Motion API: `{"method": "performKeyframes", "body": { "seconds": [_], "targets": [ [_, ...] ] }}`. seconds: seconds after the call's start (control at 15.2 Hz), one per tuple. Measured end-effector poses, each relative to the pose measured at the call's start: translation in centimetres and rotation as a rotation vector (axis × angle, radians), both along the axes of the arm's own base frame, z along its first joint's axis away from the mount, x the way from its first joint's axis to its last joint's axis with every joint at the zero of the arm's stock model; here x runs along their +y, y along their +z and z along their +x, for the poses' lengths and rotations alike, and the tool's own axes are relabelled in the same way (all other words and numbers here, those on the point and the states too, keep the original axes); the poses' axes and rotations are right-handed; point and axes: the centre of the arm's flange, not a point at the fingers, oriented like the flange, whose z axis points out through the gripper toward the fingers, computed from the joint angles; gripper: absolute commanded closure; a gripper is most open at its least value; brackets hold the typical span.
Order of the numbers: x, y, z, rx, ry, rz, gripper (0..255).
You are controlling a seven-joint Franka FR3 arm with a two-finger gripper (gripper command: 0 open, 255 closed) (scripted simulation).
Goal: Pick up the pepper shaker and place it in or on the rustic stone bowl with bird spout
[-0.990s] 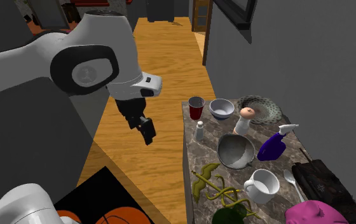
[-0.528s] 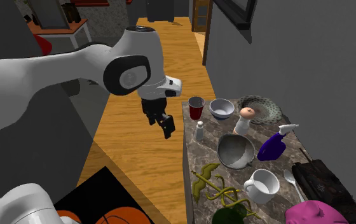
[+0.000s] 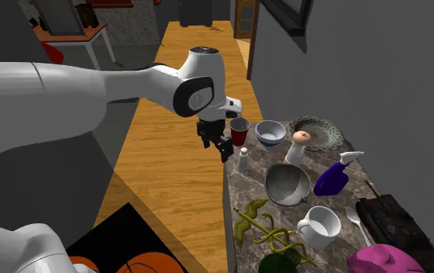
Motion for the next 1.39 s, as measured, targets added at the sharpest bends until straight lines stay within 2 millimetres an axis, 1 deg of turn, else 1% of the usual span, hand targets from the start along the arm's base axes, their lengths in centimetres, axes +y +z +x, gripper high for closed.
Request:
{"method": "performKeyframes", "body": {
  "seconds": [0.33, 0.59, 0.92, 1.06, 1.39],
  "targets": [
    [0.0, -3.6, 5.7, -0.002, -0.010, -0.002, 0],
    [0.2, -5.9, 10.4, -0.004, -0.018, -0.004, 0],
    [-0.3, -9.5, 15.7, -0.006, -0.028, -0.007, 0],
    [-0.3, -10.7, 16.6, -0.006, -0.030, -0.007, 0],
    [-0.5, -13.1, 16.9, -0.007, -0.030, -0.007, 0]
  ]
}}
